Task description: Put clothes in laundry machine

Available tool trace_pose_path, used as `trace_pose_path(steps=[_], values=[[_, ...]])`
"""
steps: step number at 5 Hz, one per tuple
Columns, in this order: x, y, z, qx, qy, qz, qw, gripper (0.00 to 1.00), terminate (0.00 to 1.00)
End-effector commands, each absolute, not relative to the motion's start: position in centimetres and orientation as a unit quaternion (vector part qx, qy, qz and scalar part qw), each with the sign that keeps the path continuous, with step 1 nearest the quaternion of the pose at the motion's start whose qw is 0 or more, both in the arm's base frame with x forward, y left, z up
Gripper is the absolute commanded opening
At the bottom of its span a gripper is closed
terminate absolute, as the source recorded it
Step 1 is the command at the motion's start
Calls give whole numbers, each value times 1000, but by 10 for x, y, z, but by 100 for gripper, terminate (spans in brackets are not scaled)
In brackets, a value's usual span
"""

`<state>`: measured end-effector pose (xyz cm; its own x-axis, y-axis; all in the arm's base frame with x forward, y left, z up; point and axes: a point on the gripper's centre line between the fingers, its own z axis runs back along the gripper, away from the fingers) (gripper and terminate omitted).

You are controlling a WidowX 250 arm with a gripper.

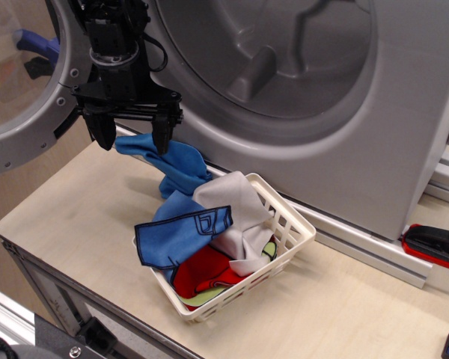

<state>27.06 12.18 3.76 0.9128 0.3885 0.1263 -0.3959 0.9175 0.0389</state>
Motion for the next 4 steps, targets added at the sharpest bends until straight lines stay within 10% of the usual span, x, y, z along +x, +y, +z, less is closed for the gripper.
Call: trace_pose_path(steps=[1, 4], values=[[271, 122, 38, 32, -58, 201, 977, 100, 0], [237, 60, 35, 0, -63, 78, 995, 100, 0]])
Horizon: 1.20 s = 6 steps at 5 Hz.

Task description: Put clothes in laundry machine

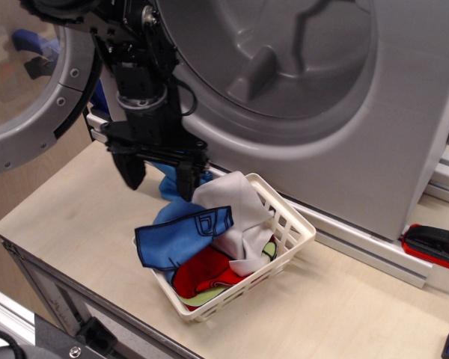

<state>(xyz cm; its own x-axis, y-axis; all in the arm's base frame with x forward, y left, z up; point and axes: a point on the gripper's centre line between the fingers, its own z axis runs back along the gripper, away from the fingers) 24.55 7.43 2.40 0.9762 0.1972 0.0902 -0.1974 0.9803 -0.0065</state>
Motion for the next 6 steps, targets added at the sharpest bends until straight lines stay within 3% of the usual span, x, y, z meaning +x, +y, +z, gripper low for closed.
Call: trace_pose_path(steps=[1, 3, 6], values=[[230, 45, 37, -19, -58, 70, 996, 100, 0], [232, 38, 16, -20, -38, 54, 998, 100, 0], [244, 28, -19, -68, -40, 183, 980, 100, 0]])
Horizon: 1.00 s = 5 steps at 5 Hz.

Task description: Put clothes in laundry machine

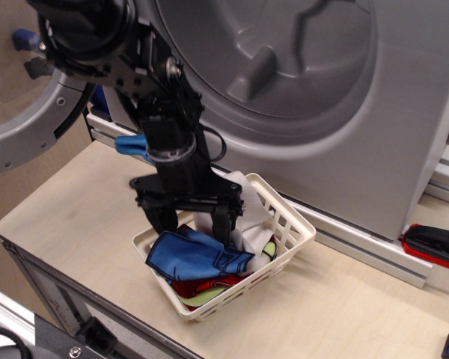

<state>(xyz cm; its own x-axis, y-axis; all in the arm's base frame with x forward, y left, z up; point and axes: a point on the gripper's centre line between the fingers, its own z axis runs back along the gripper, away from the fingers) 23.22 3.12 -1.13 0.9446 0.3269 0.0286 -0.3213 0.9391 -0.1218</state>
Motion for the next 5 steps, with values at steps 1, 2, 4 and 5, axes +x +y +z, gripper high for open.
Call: trace_pose_path(steps=[1, 2, 4, 5], values=[[252, 24, -33, -82, -41, 205, 975, 100, 0], [255, 21, -41, -87, -43, 216, 972, 100, 0], [255, 17, -55, -80, -42, 204, 975, 0, 0], [258, 16, -49, -69, -41, 191, 978, 0, 0]])
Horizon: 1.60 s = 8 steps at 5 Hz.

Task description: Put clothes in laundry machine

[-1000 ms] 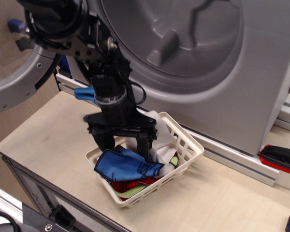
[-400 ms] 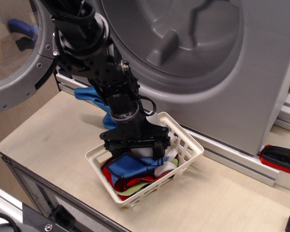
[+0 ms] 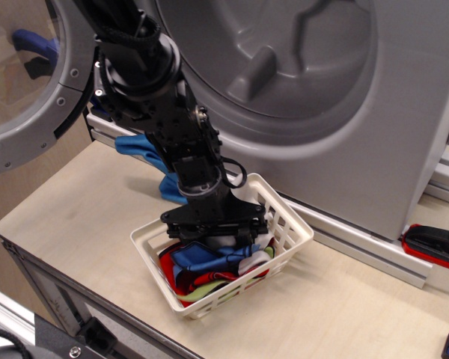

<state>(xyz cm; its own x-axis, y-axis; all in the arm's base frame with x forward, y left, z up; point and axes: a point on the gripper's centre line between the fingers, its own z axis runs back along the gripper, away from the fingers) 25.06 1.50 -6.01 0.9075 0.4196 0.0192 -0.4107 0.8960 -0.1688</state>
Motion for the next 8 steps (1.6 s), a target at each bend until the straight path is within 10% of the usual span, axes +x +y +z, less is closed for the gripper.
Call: trace_pose_path(steps=[1, 5, 8], values=[[262, 12, -38, -37, -48, 158, 986, 0, 0], [274, 24, 98, -67, -254, 153, 953, 0, 0], [332, 43, 134, -48, -438, 119, 890, 0, 0]])
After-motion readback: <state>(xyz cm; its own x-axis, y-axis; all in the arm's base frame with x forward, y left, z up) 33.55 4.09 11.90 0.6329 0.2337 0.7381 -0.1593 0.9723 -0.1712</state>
